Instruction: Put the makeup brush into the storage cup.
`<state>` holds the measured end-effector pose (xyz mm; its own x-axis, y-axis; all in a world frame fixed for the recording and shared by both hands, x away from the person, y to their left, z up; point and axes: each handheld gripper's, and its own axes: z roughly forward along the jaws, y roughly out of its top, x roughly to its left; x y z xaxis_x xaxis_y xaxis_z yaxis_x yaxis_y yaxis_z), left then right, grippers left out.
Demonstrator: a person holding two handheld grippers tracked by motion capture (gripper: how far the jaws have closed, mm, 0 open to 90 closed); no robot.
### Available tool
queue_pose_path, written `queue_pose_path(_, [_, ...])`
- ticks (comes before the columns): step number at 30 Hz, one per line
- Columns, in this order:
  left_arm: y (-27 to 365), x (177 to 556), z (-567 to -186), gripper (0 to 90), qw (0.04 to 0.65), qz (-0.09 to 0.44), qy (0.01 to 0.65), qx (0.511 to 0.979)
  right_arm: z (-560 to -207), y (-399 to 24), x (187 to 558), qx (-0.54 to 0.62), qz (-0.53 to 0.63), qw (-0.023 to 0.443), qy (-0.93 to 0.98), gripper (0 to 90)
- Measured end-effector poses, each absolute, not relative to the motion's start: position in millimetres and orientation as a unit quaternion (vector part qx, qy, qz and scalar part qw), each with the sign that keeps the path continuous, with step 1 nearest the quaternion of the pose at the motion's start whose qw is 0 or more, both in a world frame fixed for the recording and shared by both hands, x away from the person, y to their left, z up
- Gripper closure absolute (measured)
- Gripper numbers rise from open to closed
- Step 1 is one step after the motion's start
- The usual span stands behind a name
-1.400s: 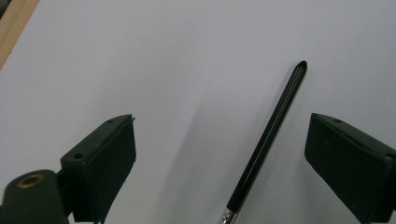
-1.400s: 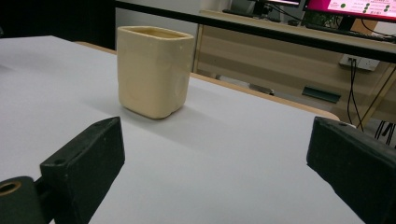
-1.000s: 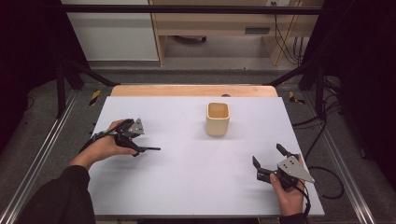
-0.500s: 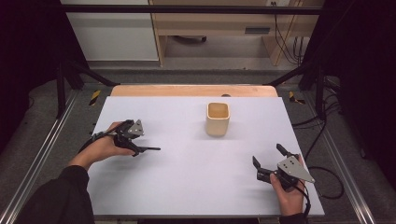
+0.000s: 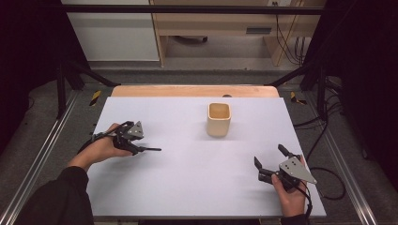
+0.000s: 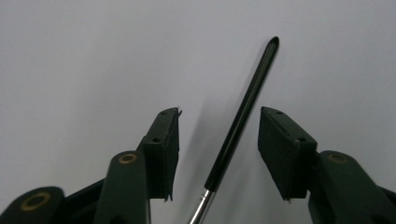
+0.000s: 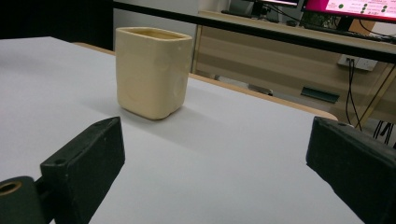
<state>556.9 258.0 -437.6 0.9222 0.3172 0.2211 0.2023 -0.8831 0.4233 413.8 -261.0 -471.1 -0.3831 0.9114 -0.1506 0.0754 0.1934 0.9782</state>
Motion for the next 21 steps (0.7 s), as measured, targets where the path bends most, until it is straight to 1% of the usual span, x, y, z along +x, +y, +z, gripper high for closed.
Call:
queue_pose_path(1, [259.8,556.9,-438.5,53.0,0.200,0.141,0.138,0.960,-471.3,-260.9,414.2,0.376,0.511,0.409,0.655,4.7])
queue_pose_path(7, [268.4,557.3,-441.8,57.4,0.192,0.139,0.146,0.960,-471.5,-260.7,414.5,0.376,0.510,0.409,0.657,4.6])
queue_pose_path(11, [268.3,557.2,-442.3,63.4,0.194,0.140,0.142,0.961,-471.7,-260.3,414.6,0.376,0.510,0.409,0.656,4.7])
queue_pose_path(18, [266.3,557.9,-445.1,65.3,0.184,0.135,0.137,0.964,-471.6,-260.4,414.5,0.376,0.510,0.409,0.657,4.7])
queue_pose_path(21, [265.4,558.6,-446.7,70.3,0.182,0.129,0.141,0.965,-471.7,-260.4,414.6,0.376,0.510,0.409,0.657,4.7])
